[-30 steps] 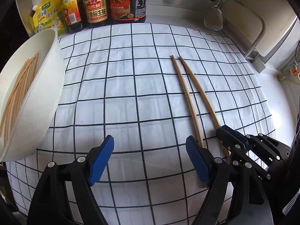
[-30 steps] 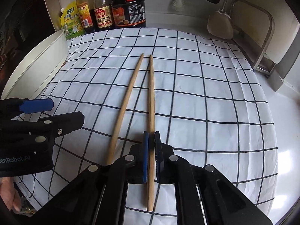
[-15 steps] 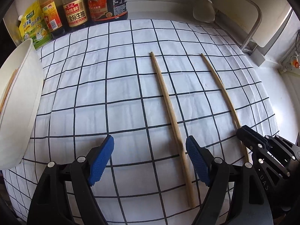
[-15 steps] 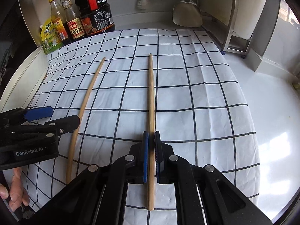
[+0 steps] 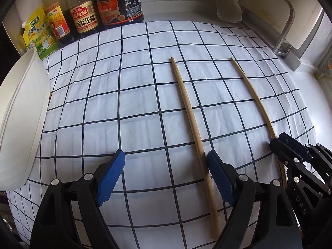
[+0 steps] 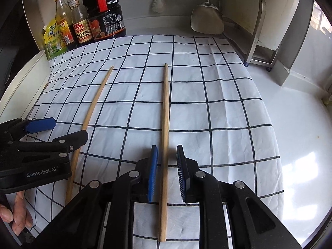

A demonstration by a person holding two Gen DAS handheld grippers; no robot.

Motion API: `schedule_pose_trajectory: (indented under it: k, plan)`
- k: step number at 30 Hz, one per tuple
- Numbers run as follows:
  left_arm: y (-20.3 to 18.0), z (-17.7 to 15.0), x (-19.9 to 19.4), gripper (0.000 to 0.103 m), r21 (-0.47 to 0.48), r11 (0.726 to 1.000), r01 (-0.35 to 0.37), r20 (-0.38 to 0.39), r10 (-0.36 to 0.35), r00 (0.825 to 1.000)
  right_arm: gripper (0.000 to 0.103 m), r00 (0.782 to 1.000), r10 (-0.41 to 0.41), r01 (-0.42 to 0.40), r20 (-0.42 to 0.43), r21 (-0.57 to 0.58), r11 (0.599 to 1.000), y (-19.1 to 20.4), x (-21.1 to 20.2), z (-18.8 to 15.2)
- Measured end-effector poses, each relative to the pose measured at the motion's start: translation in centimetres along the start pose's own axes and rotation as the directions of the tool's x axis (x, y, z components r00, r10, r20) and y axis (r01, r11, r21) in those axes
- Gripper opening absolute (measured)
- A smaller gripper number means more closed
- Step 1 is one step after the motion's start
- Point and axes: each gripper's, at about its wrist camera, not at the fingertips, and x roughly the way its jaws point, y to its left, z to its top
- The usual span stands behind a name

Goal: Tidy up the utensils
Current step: 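Grasp one chopstick with the left tool while the right tool grasps the other, then carry the held chopstick over the white bowl with the left tool while the right tool carries its own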

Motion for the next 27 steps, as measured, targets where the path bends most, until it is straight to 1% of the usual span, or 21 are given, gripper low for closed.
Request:
schedule_pose_trajectory:
  k: [3,4,5,6,7,8,9,10,15,18,22,27]
  plan:
    - [-0.1,0.0,-0.2,0.068,0.012,1.000,0.004,0.013,-0.005,1.000,0.018,1.000,-0.022,0.022,0.006,-0.027,0.999,0.4,0.3,0.2]
    - [-0.3,0.1,-0.3,0.061,0.020,1.000,0.007,0.019,-0.008,1.000,0.018,1.000,-0.027,0.027,0.007,-0.033,0.999,0.5,0.3,0.2]
    - [-0.4,0.0,-0.4,0.057,0.026,1.000,0.011,0.024,-0.012,1.000,0.018,0.999,-0.031,0.032,0.008,-0.038,0.999,0.7,0.4,0.2]
    - [-0.5,0.0,-0.5,0.046,0.034,0.999,0.017,0.030,-0.018,0.999,0.017,0.999,-0.033,0.033,0.009,-0.042,0.999,0.8,0.4,0.2]
    - [-0.7,0.0,-0.7,0.032,0.041,0.999,0.022,0.034,-0.023,0.999,0.011,1.000,-0.027,0.027,0.008,-0.049,0.998,0.9,0.5,0.3]
    - [-0.8,0.0,-0.8,0.025,0.047,0.999,0.027,0.034,-0.029,0.999,0.009,1.000,-0.029,0.029,0.006,-0.057,0.998,1.1,0.5,0.3]
    - [-0.9,0.0,-0.8,0.012,0.053,0.998,0.030,0.033,-0.032,0.999,0.007,0.999,-0.032,0.032,0.005,-0.062,0.998,1.2,0.5,0.3]
    - [-0.9,0.0,-0.8,0.008,0.057,0.998,0.036,0.028,-0.038,0.999,0.006,1.000,-0.031,0.031,0.003,-0.063,0.998,1.3,0.5,0.3]
    - [0.0,0.0,-1.0,0.007,0.041,0.996,0.080,-0.003,-0.080,0.997,0.006,1.000,0.005,-0.005,-0.009,-0.010,1.000,0.9,0.1,0.5]
    - [0.7,0.1,-1.7,0.007,0.035,0.995,0.096,-0.008,-0.096,0.995,0.006,1.000,0.022,-0.022,-0.009,0.011,1.000,1.3,-0.6,0.8]
    - [2.0,0.7,-3.7,0.007,0.040,0.992,0.117,0.019,-0.118,0.993,0.006,0.999,0.047,-0.047,-0.001,0.044,0.998,2.0,-2.0,1.9]
    - [4.3,1.5,-6.7,0.007,0.051,0.991,0.127,0.061,-0.130,0.990,0.006,0.995,0.078,-0.082,0.055,0.067,0.994,3.8,-4.4,3.9]
